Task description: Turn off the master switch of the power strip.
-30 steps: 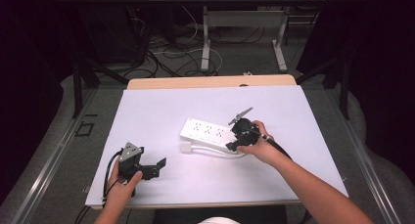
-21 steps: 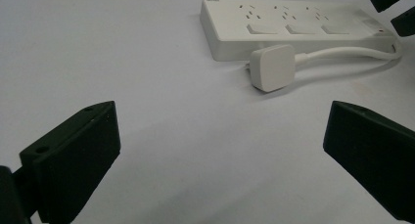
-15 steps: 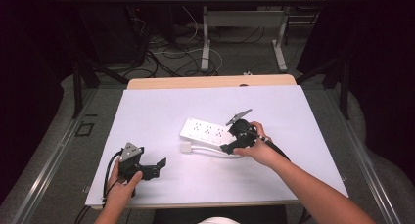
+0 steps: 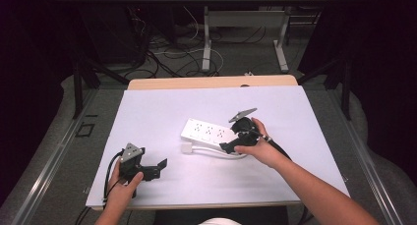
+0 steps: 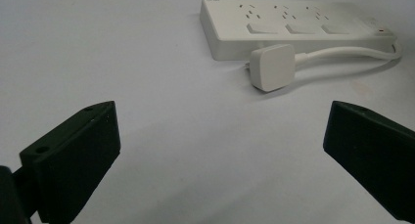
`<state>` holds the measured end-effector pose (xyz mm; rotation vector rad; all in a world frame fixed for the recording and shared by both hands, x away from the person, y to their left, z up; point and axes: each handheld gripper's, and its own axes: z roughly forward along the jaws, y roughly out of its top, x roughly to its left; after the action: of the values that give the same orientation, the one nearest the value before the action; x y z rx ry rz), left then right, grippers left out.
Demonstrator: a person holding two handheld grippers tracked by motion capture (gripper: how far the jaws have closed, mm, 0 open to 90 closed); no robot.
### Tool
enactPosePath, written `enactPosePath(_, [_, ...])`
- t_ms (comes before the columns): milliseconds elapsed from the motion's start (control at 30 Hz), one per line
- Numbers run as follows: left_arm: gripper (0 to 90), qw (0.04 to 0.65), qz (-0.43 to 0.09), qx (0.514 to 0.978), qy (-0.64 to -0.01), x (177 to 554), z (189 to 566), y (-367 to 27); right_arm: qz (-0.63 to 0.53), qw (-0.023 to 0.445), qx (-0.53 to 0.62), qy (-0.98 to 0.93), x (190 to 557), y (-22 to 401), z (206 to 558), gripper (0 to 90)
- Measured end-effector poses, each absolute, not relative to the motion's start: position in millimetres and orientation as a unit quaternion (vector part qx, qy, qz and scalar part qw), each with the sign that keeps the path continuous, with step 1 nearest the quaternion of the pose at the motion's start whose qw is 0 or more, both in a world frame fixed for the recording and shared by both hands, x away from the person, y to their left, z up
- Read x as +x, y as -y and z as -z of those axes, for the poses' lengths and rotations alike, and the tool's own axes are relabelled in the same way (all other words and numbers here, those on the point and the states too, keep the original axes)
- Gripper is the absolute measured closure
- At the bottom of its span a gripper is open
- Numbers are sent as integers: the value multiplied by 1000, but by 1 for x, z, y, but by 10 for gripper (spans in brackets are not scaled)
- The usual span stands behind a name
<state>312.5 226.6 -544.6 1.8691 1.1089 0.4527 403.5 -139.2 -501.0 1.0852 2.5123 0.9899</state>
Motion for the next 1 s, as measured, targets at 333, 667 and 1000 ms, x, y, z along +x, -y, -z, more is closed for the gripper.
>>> enactPosePath(333, [6,447,-185,751,-450,312,545,-226,-350,130,364,-853,403,141,497,0])
enactPosePath(667, [6,446,-183,752,-449,312,545,-227,-352,140,368,-849,400,143,491,0])
enactPosePath(1000, [6,448,-179,750,-452,312,545,-227,-372,162,360,-840,398,148,485,0])
